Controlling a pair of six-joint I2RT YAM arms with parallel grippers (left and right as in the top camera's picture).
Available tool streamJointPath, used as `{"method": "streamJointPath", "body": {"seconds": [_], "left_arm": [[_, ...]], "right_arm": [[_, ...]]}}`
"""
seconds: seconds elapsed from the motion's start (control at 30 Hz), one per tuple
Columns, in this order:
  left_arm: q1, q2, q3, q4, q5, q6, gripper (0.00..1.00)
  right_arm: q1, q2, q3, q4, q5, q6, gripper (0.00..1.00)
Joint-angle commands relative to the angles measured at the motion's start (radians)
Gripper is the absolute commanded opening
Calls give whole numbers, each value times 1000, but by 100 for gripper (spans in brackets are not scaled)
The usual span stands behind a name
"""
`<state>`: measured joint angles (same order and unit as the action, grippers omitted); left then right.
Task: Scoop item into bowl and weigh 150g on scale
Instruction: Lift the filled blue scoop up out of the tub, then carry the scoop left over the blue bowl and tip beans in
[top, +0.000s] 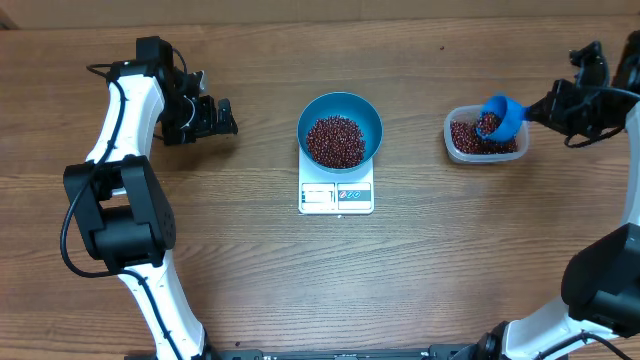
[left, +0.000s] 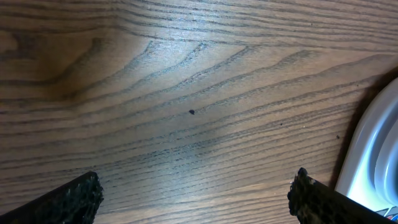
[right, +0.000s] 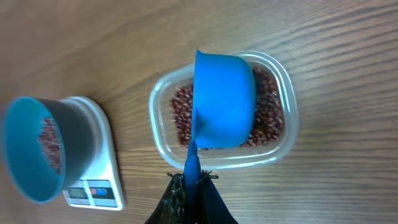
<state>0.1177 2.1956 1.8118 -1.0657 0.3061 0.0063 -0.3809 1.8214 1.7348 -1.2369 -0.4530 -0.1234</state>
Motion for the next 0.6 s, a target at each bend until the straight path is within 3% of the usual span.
{"method": "streamJointPath", "body": {"seconds": [0.0,0.3,0.57], "left_arm": [[-7,8,8,1,-2,16,100],[-7,8,8,1,-2,16,100],[-7,8,8,1,-2,16,100]], "right_arm": [[-36,-26,35,-7,-92,5,4],[-65,-46,35,-21,-296,-42,4],[35,-48,35,-19,-503,-95,4]]}}
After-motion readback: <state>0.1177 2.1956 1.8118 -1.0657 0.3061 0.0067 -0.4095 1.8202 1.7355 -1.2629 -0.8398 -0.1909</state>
